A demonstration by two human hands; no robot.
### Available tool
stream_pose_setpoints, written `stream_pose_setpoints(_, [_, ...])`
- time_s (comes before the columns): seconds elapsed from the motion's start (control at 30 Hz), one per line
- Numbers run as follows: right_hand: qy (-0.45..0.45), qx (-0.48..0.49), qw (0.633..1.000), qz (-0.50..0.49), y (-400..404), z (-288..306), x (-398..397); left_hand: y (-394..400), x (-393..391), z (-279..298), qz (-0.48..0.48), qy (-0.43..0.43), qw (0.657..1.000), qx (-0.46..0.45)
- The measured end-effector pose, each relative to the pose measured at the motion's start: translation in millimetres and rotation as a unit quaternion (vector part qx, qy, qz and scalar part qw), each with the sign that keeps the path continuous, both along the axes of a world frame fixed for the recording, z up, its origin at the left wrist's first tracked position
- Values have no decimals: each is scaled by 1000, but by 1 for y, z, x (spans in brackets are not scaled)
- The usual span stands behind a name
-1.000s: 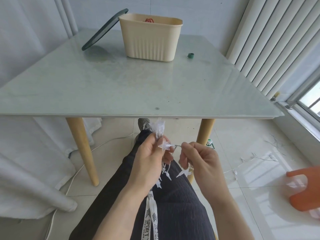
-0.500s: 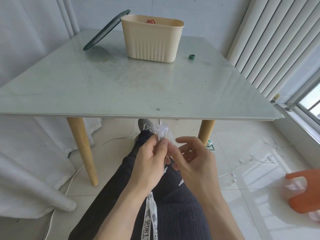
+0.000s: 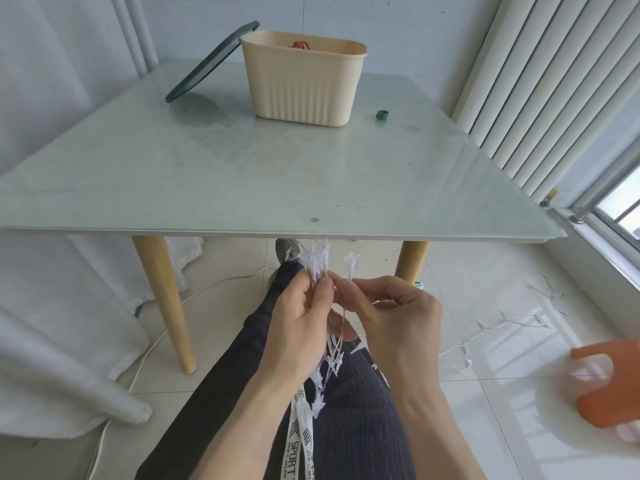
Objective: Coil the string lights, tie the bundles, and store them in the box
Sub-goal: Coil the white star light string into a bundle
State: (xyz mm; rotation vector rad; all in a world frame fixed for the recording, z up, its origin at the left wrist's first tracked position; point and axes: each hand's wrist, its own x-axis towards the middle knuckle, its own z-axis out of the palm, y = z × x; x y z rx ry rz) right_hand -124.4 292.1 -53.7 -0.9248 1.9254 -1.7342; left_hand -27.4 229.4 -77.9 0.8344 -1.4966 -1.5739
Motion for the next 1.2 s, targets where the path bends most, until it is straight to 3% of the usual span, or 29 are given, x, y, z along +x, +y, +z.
stream_pose_setpoints(0.1, [4, -24, 1000, 13, -3, -7, 7, -1, 0, 0, 11, 1, 1000, 14])
stream_pose_setpoints(0.2, [135, 4, 991, 17, -5, -18, 14, -3, 1, -2, 35, -14, 999, 12])
stream_pose_setpoints(0.27, [161, 14, 986, 49, -3, -21, 19, -5, 2, -6, 63, -30, 998, 10])
stream_pose_setpoints(0.6, [144, 116, 959, 214, 1, -26, 21, -9, 6, -6, 66, 42, 979, 187])
stream_pose_setpoints(0.77, [91, 70, 975, 189, 0, -29, 20, -10, 4, -5, 62, 79, 969, 224])
stream_pose_setpoints(0.93, [102, 43, 983, 146, -2, -30, 16, -7, 4, 4, 50, 120, 958, 257])
stream_pose_setpoints(1.2, [139, 38, 969, 203, 2, -29, 16, -6, 1, 0, 72, 108, 957, 258])
